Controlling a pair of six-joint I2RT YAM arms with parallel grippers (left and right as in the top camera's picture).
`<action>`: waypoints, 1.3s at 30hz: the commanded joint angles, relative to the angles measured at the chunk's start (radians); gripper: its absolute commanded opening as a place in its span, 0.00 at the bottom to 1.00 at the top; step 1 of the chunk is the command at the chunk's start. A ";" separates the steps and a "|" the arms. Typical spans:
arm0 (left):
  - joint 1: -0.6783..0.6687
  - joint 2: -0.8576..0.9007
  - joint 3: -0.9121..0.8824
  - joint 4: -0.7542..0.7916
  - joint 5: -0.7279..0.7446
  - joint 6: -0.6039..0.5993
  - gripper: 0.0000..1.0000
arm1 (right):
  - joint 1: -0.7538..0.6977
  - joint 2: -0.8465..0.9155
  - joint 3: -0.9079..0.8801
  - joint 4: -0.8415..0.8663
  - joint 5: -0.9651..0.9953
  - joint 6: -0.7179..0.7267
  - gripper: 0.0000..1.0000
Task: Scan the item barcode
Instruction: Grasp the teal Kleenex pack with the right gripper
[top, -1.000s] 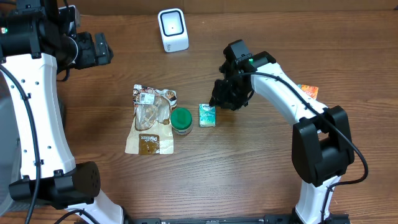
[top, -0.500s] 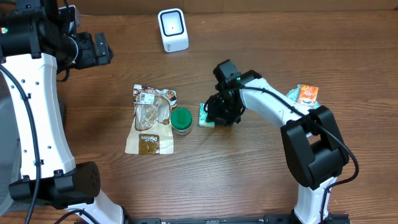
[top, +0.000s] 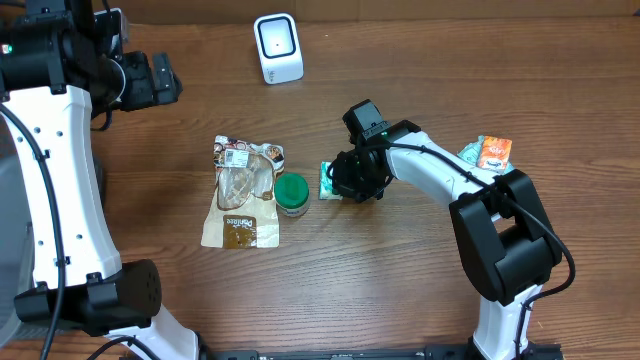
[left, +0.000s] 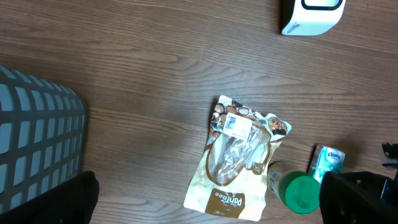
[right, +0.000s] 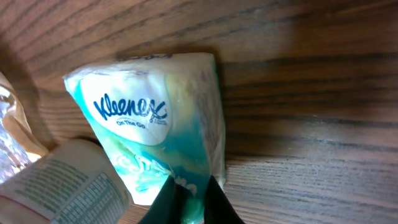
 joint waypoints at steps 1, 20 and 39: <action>0.000 0.005 -0.003 0.001 0.003 0.011 0.99 | 0.003 0.021 -0.019 0.006 0.043 0.018 0.04; 0.000 0.005 -0.003 0.001 0.003 0.011 1.00 | -0.067 -0.005 0.155 -0.167 0.214 -0.735 0.04; 0.000 0.005 -0.003 0.001 0.003 0.011 1.00 | -0.141 -0.004 0.141 -0.155 0.077 -0.431 0.29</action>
